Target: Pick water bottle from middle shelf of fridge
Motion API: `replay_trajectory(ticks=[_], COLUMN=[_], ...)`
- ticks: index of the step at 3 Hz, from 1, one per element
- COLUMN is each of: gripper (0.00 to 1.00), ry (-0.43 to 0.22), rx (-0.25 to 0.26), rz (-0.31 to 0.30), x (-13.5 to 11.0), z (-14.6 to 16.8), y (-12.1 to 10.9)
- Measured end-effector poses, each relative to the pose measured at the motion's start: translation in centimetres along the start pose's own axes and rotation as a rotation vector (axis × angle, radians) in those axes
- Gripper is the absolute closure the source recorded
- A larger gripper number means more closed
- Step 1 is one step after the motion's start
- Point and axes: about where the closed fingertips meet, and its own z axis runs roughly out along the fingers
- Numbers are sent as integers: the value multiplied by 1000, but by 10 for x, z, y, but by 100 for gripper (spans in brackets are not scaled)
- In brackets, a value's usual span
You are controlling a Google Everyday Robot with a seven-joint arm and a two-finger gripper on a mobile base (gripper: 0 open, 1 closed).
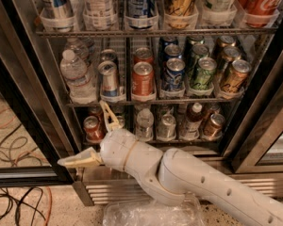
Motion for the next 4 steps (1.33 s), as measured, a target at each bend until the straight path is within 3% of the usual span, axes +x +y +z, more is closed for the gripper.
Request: replay_trajectory(ticks=[1,2,3,4], gripper=[0,0,0,0], ry=[-106,-197,-215,-215], rx=[71,181,234,234], rz=[-90,-156,-147,-147], x=[-21,-38,-21,-21], z=[33,55,51,51], y=[-9,-19,-30,-30])
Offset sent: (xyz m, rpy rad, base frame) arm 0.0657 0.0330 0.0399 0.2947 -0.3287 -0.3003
